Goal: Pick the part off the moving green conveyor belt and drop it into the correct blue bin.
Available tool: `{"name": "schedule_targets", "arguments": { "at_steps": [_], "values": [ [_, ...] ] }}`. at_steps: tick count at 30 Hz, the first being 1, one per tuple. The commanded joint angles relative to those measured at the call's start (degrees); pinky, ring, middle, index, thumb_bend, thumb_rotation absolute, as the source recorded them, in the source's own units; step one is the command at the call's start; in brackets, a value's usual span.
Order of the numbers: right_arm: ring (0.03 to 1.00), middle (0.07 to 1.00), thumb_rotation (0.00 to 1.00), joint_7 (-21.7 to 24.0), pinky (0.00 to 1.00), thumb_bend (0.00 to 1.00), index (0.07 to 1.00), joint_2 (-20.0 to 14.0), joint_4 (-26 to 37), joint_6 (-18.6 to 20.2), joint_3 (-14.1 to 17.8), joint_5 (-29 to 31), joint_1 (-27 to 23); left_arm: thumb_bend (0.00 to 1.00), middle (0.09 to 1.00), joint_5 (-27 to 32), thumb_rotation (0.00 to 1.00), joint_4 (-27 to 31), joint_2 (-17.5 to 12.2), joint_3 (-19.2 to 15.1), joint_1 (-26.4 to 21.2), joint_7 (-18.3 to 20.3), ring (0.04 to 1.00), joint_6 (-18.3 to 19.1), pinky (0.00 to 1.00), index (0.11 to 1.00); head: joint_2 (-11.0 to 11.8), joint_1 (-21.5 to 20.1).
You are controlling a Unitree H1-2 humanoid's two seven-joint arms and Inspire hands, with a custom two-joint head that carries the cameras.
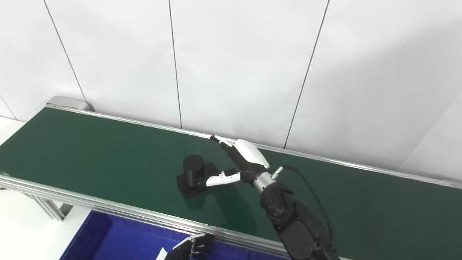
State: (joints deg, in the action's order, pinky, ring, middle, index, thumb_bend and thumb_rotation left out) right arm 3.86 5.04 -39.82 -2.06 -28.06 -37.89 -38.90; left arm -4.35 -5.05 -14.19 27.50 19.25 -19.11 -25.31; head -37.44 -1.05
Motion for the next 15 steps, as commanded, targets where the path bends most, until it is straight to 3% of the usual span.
{"name": "schedule_targets", "arguments": {
  "at_steps": [1, 15],
  "values": [
    [0.904, 0.934, 0.59, -2.32, 0.87, 0.98, 0.942, 1.45, -0.75, -1.21, -0.45, -0.38, -3.59, 1.0, 0.744, -0.69, 0.55, 1.18, -0.45, 0.38, -0.48, -0.85, 0.692, -1.61, 0.61, 0.751, -0.07, 0.15],
    [0.921, 0.95, 0.61, -5.97, 0.91, 0.98, 0.958, 3.3, -9.26, -0.64, -3.62, -2.3, -6.11, 1.0, 0.737, -0.93, 0.52, 2.24, -1.17, 2.22, -0.03, -1.9, 0.677, -1.61, 0.59, 0.752, -0.75, 1.4]
  ]
}}
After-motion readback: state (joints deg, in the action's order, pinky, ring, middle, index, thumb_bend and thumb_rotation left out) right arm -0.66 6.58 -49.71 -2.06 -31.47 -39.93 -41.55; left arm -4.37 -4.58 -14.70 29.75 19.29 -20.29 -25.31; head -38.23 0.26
